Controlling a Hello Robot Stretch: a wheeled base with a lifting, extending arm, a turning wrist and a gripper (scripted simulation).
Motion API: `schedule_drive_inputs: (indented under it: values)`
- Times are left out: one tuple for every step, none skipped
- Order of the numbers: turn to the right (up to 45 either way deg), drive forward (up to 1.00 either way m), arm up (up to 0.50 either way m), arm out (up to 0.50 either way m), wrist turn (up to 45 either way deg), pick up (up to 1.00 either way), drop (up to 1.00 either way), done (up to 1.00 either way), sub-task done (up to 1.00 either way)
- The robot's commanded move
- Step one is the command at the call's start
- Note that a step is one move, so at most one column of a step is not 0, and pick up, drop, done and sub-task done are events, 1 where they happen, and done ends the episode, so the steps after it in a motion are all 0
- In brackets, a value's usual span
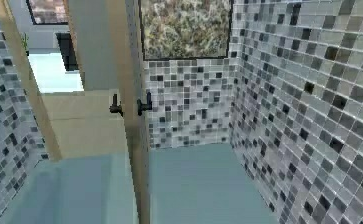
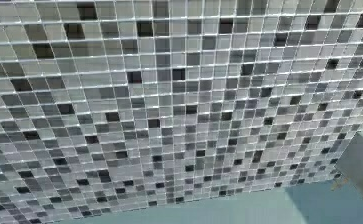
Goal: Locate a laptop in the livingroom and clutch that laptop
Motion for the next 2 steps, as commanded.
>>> schedule_drive_inputs:
  values:
    - [-39.0, 0.0, 0.0, 0.0, 0.0, 0.0, 0.0, 0.0, 0.0]
    - [0.0, 1.0, 0.0, 0.0, 0.0, 0.0, 0.0, 0.0, 0.0]
